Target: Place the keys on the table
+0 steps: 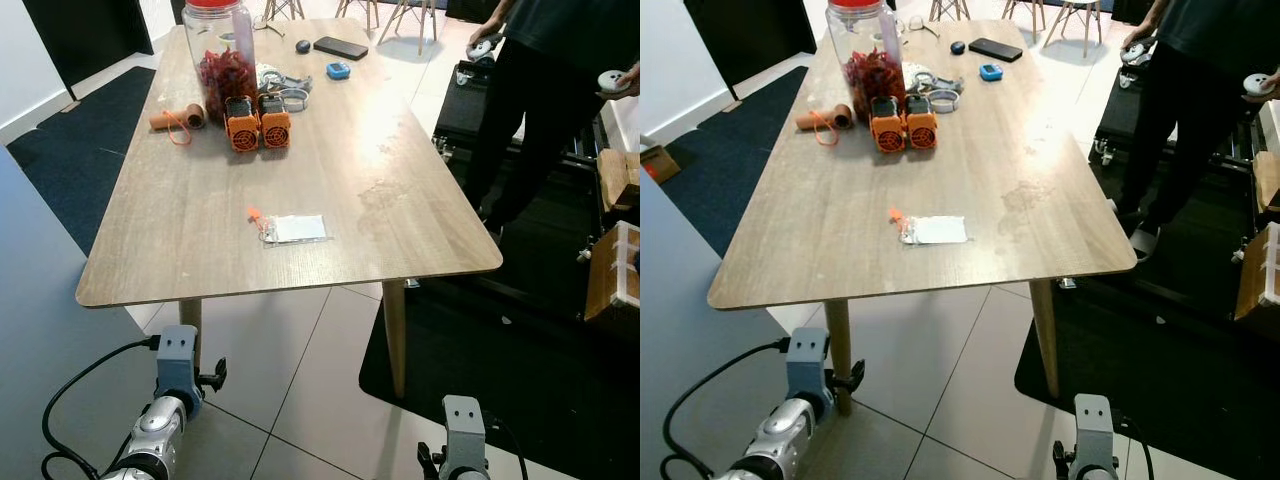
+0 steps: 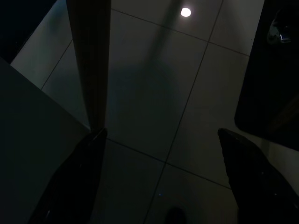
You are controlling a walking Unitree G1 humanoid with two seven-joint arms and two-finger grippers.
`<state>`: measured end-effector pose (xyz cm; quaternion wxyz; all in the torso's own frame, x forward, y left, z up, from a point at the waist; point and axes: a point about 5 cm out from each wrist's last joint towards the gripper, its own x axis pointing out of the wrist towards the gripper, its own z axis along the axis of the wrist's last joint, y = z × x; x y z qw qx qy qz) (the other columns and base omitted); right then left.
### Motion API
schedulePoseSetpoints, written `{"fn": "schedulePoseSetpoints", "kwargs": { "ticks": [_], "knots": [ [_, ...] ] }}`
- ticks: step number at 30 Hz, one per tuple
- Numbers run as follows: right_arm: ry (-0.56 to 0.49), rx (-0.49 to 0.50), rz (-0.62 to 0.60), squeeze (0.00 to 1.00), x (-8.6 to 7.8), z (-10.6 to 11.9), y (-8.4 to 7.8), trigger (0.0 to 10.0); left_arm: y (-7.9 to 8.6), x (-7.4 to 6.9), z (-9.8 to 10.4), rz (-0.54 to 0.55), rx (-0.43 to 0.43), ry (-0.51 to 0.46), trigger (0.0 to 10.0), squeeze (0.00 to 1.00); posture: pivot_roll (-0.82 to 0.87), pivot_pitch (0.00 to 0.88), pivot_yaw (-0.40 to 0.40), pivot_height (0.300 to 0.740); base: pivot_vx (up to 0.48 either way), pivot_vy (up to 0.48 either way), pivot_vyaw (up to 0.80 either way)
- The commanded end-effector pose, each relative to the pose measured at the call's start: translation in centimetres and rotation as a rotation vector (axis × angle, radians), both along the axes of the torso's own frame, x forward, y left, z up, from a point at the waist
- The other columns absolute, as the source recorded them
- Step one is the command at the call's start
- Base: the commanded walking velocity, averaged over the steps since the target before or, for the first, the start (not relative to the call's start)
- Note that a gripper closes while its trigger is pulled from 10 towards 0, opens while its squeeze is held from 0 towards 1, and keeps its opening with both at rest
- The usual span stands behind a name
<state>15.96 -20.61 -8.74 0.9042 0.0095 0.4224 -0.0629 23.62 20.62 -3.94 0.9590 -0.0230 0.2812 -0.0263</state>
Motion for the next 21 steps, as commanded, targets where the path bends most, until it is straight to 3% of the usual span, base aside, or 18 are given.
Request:
{"fn": "schedulePoseSetpoints", "kwargs": {
  "ticks": [1,10,21],
  "knots": [
    [0.0,0.001,0.001,0.0,-0.11,-0.03,-0.01,10.0,-0.3,-0.2,-0.2,0.003,-0.008,0.005,10.0,0.0,0.04,0.032,-0.005,0.74,0.0,0.0,0.0],
    [-0.001,-0.006,0.033,0.0,0.0,0.02,0.05,10.0,-0.37,-0.2,-0.21,0.002,-0.01,0.004,10.0,0.0,0.04,0.032,-0.005,0.74,0.0,0.0,0.0],
    [-0.002,-0.007,0.057,0.0,0.14,0.06,0.15,10.0,-0.52,-0.11,-0.16,-0.004,-0.012,0.0,10.0,0.0,0.04,0.032,-0.004,0.74,0.0,0.0,0.72]
  ]
}}
